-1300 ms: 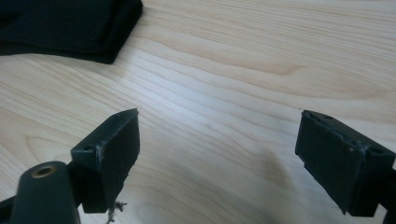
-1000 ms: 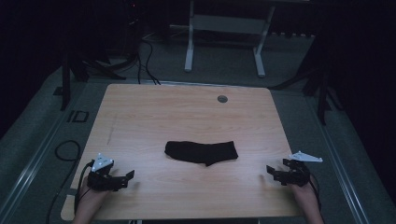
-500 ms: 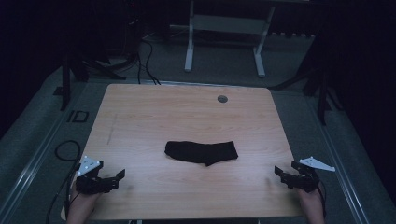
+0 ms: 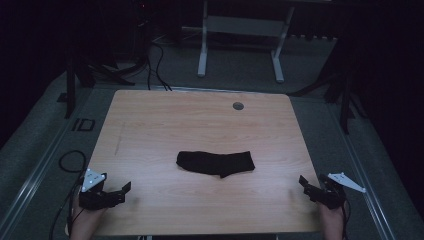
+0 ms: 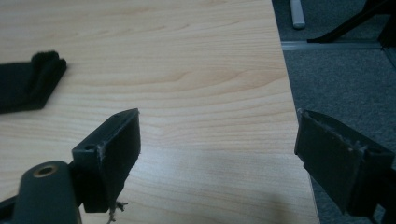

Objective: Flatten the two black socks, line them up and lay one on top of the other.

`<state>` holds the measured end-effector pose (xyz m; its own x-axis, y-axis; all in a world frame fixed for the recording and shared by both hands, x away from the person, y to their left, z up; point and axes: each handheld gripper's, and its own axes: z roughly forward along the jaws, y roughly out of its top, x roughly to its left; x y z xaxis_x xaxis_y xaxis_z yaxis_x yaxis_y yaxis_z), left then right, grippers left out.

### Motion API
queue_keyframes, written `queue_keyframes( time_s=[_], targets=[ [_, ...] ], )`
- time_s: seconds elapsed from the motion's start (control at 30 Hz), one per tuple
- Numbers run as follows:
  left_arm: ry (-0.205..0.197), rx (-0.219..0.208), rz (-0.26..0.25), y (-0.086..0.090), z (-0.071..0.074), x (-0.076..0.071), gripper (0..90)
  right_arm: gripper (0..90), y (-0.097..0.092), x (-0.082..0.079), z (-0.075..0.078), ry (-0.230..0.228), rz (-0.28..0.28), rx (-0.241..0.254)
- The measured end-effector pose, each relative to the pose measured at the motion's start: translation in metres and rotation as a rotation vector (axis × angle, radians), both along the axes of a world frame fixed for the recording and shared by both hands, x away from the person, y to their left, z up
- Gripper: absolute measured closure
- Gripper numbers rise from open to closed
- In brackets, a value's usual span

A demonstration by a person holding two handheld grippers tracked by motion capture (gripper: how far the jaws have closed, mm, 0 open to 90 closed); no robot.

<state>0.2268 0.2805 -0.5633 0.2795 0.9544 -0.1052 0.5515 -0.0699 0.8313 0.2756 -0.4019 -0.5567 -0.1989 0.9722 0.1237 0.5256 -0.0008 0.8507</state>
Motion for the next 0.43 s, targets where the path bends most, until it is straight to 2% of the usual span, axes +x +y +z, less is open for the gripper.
queue_keyframes(
  time_s=[0.13, 0.43],
  targets=[
    [0.004, -0.008, 0.002, -0.0001, -0.0019, 0.0012, 4.4, 14.3, 0.0042, 0.001, 0.0, 0.0, 0.011, -0.043],
    [0.014, -0.021, 0.003, 0.0006, -0.0041, 0.0021, 4.4, 14.3, 0.0044, 0.0032, -0.0018, 0.022, -0.013, -0.054]
  ],
)
